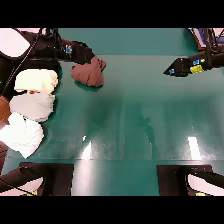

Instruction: Fold the shirts.

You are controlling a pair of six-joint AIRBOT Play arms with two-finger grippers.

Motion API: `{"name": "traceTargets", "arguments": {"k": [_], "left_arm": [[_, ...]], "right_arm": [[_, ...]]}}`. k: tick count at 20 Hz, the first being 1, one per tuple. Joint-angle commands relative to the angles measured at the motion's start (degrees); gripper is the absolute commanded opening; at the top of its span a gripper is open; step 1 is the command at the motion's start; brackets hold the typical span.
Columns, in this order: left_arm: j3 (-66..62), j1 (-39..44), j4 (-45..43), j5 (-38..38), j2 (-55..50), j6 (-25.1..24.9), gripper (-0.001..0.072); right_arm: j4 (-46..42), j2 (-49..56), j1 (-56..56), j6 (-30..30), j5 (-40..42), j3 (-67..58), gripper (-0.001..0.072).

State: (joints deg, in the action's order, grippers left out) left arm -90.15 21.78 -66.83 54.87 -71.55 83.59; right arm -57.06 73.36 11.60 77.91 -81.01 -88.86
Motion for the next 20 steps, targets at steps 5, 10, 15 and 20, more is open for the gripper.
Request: {"name": "traceTargets", "arguments": {"k": [5,10,15,20], "left_arm": [[0.09,0.0,0.02,-0.11,-0.11,0.0,0.0027],[0.09,0.0,0.02,-0.42,-0.09,0.0,0.0028],[0.11,0.0,0.61,-2.03,-0.11,0.02,0.0027],[0.46,-0.2,-7.06,-5.55,-1.57,1.03,0.0504]], "right_arm": [[0.09,0.61,0.02,0.02,0.0,0.02,0.0013],[0.09,0.59,0.02,0.02,0.02,0.02,0.0013],[0.13,0.59,0.04,0.02,-0.04,0.02,0.0013],[0.15,0.59,0.07,0.02,-0.24,0.02,0.0013]]}}
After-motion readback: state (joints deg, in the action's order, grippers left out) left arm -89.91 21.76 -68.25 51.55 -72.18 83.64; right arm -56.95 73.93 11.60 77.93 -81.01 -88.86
